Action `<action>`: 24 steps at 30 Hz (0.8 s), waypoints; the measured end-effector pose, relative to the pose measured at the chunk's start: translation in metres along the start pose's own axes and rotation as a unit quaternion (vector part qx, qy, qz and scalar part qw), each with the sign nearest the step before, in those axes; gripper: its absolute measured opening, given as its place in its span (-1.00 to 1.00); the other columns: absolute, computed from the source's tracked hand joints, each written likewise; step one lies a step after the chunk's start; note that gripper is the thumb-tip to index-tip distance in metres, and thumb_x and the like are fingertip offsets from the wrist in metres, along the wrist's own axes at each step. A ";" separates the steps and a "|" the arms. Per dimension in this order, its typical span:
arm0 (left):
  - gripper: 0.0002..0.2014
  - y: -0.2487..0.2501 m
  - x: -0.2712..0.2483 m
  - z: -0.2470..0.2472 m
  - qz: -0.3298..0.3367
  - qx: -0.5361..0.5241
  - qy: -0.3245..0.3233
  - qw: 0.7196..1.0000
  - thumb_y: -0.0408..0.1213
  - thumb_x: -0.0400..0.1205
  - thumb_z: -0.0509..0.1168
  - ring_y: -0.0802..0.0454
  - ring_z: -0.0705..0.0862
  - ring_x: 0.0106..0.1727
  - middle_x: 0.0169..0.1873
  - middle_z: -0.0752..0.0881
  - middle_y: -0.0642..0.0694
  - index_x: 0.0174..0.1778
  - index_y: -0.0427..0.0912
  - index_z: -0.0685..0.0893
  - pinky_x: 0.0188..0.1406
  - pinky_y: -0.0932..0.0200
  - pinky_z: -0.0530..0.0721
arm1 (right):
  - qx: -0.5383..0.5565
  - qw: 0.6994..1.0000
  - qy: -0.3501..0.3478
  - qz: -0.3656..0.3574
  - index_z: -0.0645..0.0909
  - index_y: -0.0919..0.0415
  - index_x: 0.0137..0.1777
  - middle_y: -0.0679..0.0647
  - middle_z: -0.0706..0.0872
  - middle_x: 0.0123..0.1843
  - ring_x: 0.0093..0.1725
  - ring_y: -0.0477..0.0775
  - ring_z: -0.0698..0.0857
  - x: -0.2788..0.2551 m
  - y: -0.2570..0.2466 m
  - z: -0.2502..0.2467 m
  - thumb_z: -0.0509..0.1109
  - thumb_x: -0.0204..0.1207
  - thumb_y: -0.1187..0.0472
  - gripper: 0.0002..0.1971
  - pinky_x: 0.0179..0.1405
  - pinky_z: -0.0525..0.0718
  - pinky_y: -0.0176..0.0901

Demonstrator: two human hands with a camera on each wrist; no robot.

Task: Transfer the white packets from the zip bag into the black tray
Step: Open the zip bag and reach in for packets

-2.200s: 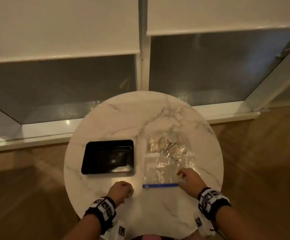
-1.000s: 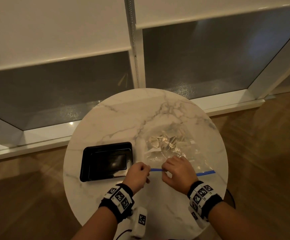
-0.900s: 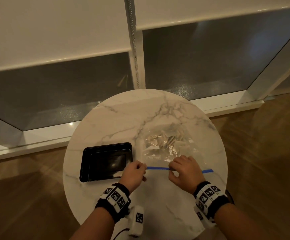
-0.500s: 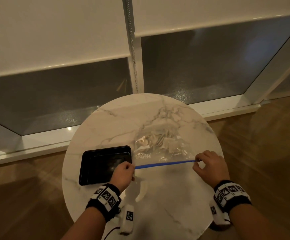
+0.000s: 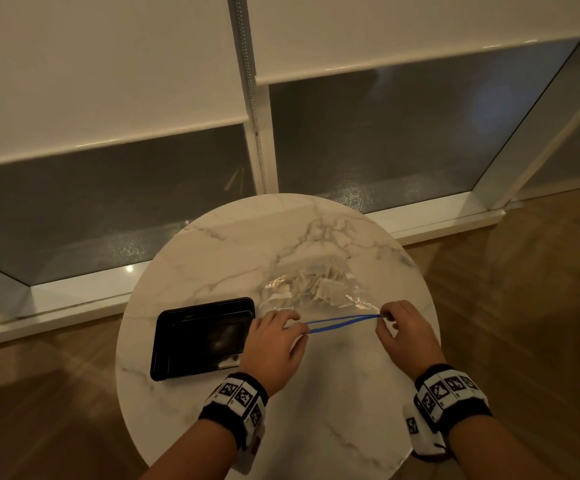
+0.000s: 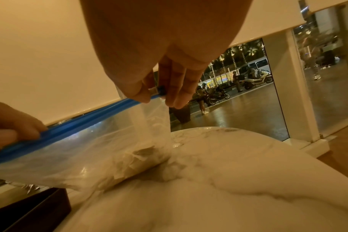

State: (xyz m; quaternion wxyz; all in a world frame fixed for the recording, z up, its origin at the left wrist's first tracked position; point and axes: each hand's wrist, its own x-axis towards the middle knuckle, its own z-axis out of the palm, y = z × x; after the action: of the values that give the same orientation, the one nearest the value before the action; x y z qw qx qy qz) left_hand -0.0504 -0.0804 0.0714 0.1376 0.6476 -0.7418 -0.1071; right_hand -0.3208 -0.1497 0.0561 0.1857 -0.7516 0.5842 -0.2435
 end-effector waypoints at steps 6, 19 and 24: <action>-0.58 0.006 0.015 -0.001 -0.054 0.054 -0.087 0.993 0.18 0.75 -0.01 0.03 0.54 0.37 0.43 0.58 0.19 0.20 0.27 0.76 0.27 -0.03 0.42 | 0.013 1.000 0.004 0.004 0.63 0.07 0.00 -0.13 0.57 -0.07 -0.15 -0.10 0.61 -0.001 -0.004 -0.004 0.49 0.49 0.27 -0.85 -0.13 0.75 -0.06; -0.30 0.006 0.037 0.008 -0.037 -0.048 -0.140 0.988 -0.40 0.62 0.28 -0.01 0.49 0.51 0.63 0.33 0.11 0.67 0.11 0.25 0.36 -0.13 0.61 | 0.059 0.993 -0.001 -0.099 0.71 0.11 -0.04 -0.11 0.70 -0.09 -0.02 -0.15 0.60 -0.003 -0.071 0.007 0.40 0.45 0.31 -0.85 0.08 0.52 -0.35; 0.02 0.012 0.039 0.015 -0.003 -0.092 -0.152 0.984 -0.62 0.50 0.26 0.01 0.30 0.66 0.72 0.00 0.22 0.69 0.31 -0.03 0.38 -0.30 0.57 | -0.006 0.977 -0.210 -0.028 0.69 0.08 0.28 0.05 0.77 0.15 0.13 0.04 0.68 0.020 -0.092 0.040 0.17 0.53 0.32 -0.59 0.15 0.65 -0.10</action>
State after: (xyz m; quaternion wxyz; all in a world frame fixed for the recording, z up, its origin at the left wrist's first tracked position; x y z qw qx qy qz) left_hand -0.0720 -0.1178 0.0639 0.0819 0.6107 -0.7388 -0.2730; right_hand -0.2209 -0.1463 0.0779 0.2928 -0.8030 0.5127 -0.0815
